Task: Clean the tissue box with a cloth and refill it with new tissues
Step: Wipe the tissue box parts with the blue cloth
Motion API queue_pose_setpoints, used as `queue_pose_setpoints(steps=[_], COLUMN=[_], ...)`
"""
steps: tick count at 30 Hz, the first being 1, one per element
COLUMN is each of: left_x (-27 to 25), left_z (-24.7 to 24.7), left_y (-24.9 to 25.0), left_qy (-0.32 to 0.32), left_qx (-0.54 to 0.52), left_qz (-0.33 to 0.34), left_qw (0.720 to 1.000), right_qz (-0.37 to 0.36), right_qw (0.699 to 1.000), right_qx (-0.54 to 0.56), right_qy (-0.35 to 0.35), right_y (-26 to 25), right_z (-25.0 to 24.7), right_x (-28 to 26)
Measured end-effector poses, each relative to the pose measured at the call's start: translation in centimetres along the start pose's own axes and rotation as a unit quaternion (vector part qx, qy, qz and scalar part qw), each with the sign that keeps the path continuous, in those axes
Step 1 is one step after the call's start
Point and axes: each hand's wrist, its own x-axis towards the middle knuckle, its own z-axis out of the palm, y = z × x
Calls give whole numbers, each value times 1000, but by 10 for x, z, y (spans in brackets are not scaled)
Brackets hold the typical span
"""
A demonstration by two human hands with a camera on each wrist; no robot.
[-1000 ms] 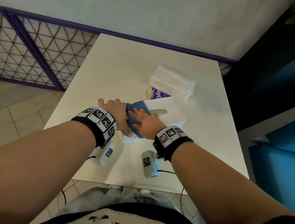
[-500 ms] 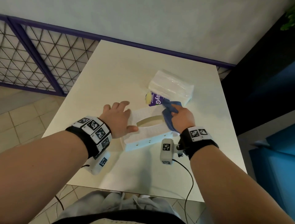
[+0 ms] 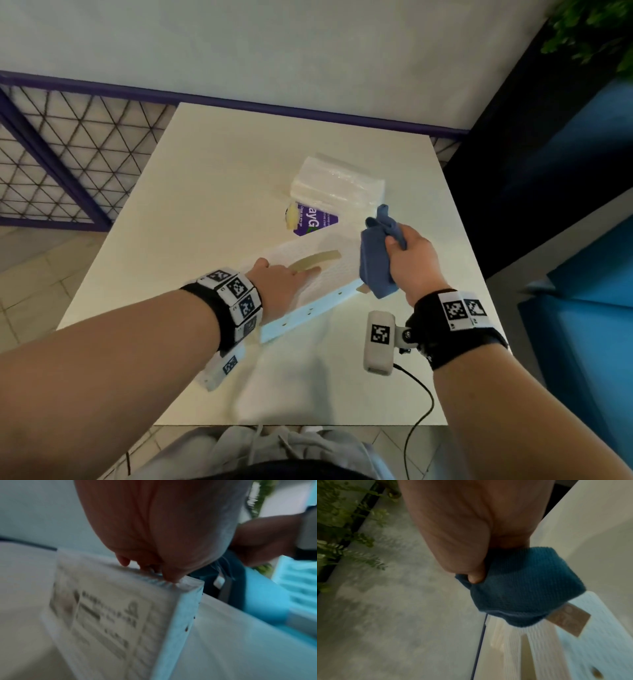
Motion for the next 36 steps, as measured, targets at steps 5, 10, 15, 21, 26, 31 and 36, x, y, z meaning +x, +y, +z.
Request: queue_pose_setpoints(steps=[5, 10, 15, 21, 26, 31, 36], left_x=[6, -1, -12, -15, -20, -20, -24], left_z=[-19, -50, -44, -54, -52, -35, -33], left_y=[-29, -40, -39, -37, -42, -32, -25], left_qy=[36, 147, 186, 202, 219, 193, 187], left_qx=[-289, -509, -674, -686, -683, -713, -721], left_qz=[-100, -149, -124, -122, -155, -117, -107], left_qw=[951, 835, 704, 688, 679, 664, 659], right_qz=[-74, -191, -233, -210, -306, -242, -181], right_qw=[997, 959, 952, 953, 920, 950, 964], right_qx=[18, -85, -130, -173, -169, -171, -187], right_qy=[-29, -192, -147, -132, -178, -99, -60], right_y=[-26, -46, -47, -66, -40, -54, -63], right_z=[10, 67, 70, 72, 85, 59, 47], right_x=[-11, -44, -4, 3, -50, 27, 65])
